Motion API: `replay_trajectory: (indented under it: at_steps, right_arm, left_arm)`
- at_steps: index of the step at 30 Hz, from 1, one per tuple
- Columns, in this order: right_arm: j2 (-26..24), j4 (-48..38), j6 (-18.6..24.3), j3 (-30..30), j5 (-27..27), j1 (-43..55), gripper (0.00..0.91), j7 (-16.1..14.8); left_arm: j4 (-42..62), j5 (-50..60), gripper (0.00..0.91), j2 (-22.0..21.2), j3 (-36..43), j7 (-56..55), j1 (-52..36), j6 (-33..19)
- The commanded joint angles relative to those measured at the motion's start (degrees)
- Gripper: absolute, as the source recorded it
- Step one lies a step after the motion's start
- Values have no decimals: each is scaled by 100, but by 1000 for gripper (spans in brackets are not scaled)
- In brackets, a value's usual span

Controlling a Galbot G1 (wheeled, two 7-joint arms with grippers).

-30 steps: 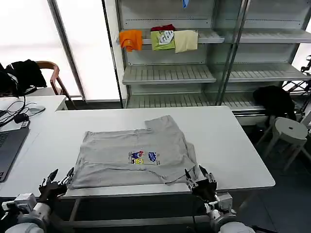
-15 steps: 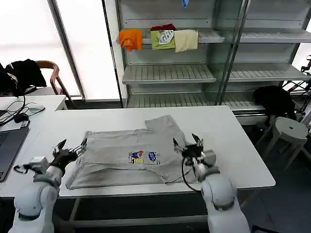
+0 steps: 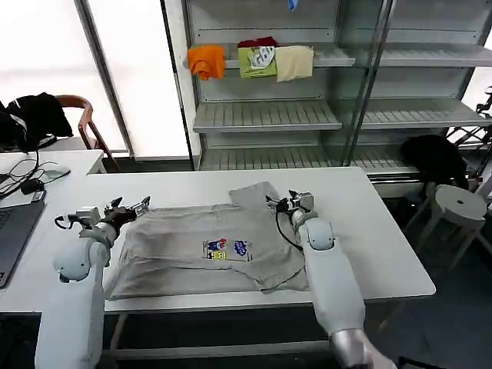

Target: Fold and organize the clothes.

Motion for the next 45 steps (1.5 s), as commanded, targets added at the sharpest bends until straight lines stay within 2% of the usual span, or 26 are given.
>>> replay_trajectory:
  at_steps: [1, 4, 7, 10, 11, 13, 16, 17, 18, 19, 20, 22, 23, 24, 37, 38, 39, 40, 45]
  right_arm:
    - [281, -1103, 360, 93, 21, 714, 907, -425]
    - [281, -1032, 340, 72, 15, 694, 907, -411]
    - [281, -980, 335, 42, -10, 648, 856, -389]
    - [281, -883, 317, 10, -32, 586, 846, -382]
    - [281, -781, 295, -28, -47, 540, 846, -387]
    - [281, -621, 245, -63, -53, 485, 836, -383]
    - [281, -329, 152, -144, -63, 389, 725, -364]
    - [281, -260, 112, -162, -70, 371, 625, -349]
    - [281, -209, 97, -181, -74, 357, 353, -344]
    - [281, -157, 78, -198, -99, 339, 262, -337]
    - [281, -91, 58, -223, -129, 320, 121, -329]
    - [281, 14, -5, -243, -172, 283, 0, -320]
    - [281, 68, -46, -252, -199, 257, 0, -295]
    - [281, 102, -77, -255, -214, 245, 0, -268]
    - [281, 454, -201, -257, -388, 92, 0, -263]
    - [281, 462, -200, -256, -396, 83, 20, -262]
    - [281, 478, -202, -252, -422, 71, 494, -264]
    - [281, 482, -200, -244, -455, 64, 907, -248]
    - [281, 338, -100, -229, -606, 92, 907, -70]
  left_arm:
    - [930, 531, 907, -24, 84, 220, -517, -106]
    - [928, 514, 907, 9, 70, 231, -496, -111]
    - [912, 516, 907, 36, 67, 229, -446, -104]
    - [915, 520, 907, 57, 65, 230, -412, -100]
    - [928, 522, 826, 62, 65, 230, -407, -99]
    - [965, 525, 756, 88, 66, 241, -398, -100]
    - [1011, 536, 635, 113, 69, 245, -388, -98]
    - [1052, 548, 524, 126, 73, 243, -389, -97]
    - [1108, 567, 403, 135, 69, 243, -412, -98]
    - [1157, 567, 343, 146, 68, 242, -427, -102]
    - [1187, 566, 232, 154, 70, 243, -437, -102]
    - [1237, 569, 121, 173, 77, 247, -451, -102]
    - [1248, 571, 20, 174, 81, 247, -454, -94]
    - [1263, 579, 10, 176, 86, 251, -463, -80]
    - [1427, 745, 10, 149, 115, 327, -529, 31]
    - [1440, 760, 10, 137, 109, 332, -541, 31]
    - [1446, 761, 10, 136, 104, 336, -540, 17]
    - [1439, 760, 10, 139, 107, 334, -533, 7]
    - [1435, 754, 10, 143, 98, 326, -523, -40]
